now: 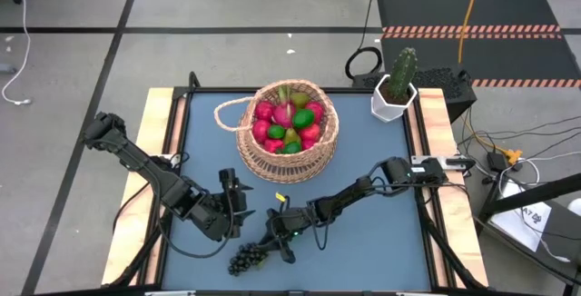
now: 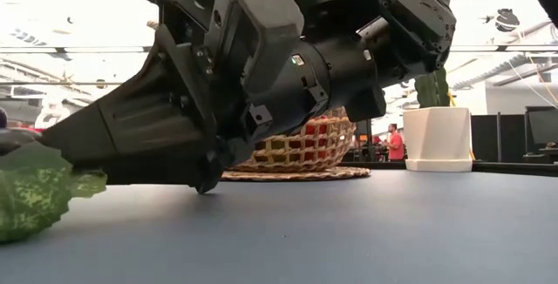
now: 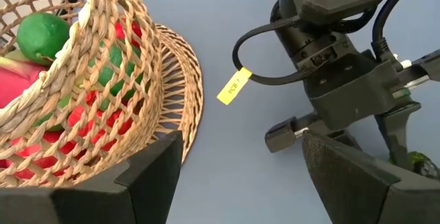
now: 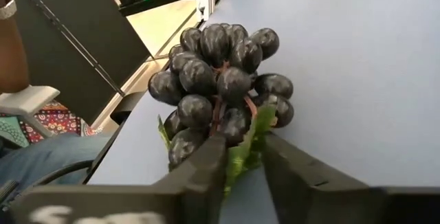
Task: Build produce basket
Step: Put the grapes into the basket
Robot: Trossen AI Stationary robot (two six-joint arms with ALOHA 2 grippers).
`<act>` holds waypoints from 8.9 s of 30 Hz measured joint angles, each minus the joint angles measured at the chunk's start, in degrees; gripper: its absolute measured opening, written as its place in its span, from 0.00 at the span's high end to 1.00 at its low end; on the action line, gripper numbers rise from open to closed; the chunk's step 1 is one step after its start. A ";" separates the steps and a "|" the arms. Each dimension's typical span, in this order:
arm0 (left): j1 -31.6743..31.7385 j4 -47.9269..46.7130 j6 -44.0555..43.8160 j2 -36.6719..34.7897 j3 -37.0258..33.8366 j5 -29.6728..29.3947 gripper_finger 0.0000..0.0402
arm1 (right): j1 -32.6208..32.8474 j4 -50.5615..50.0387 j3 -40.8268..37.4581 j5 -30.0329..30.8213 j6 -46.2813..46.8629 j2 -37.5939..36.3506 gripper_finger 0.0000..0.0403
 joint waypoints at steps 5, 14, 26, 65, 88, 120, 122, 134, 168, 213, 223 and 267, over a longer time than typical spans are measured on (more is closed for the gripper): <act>0.00 0.00 0.01 0.00 0.00 0.00 0.27 | -0.26 -0.02 -0.02 -0.45 -0.23 -0.02 0.96; 0.00 0.00 0.03 0.00 0.00 0.00 0.27 | -0.39 -6.93 -0.28 -0.43 -5.03 -5.69 0.99; 0.00 0.00 0.05 0.00 0.00 -0.06 0.27 | 0.01 -21.12 -0.55 2.77 -11.36 -17.22 1.00; 3.32 2.58 3.85 -2.67 0.02 -2.89 0.27 | 5.02 -46.14 -0.50 24.95 -32.00 -56.02 1.00; 3.30 4.25 4.69 -2.67 0.02 -2.91 0.27 | 5.67 -48.95 -0.48 28.49 -39.01 -68.85 1.00; 3.30 5.70 5.31 -2.67 0.02 -2.89 0.27 | 5.66 -56.67 -0.46 4.34 -48.18 -69.97 1.00; 3.30 6.10 5.40 -2.67 0.02 -2.89 0.27 | 5.65 -57.52 -0.46 2.60 -48.52 -70.01 1.00; 3.30 6.43 5.82 -2.67 0.02 -2.89 0.27 | 5.65 -59.30 -0.46 1.09 -48.72 -70.05 1.00; 3.31 6.49 5.34 -2.67 0.02 -2.89 0.27 | 5.62 -59.34 -0.46 5.81 -48.09 -70.04 1.00; 3.32 9.38 6.37 -2.64 0.04 -2.89 0.27 | -6.95 -40.79 -0.46 47.89 -25.58 -70.05 1.00; 3.30 9.42 6.50 -2.64 0.04 -2.86 0.27 | -11.36 -36.48 -0.46 54.13 -27.22 -70.05 1.00; 3.32 12.68 9.85 -2.64 0.04 -2.89 0.27 | -27.23 -58.67 24.97 32.98 -17.97 -43.36 1.00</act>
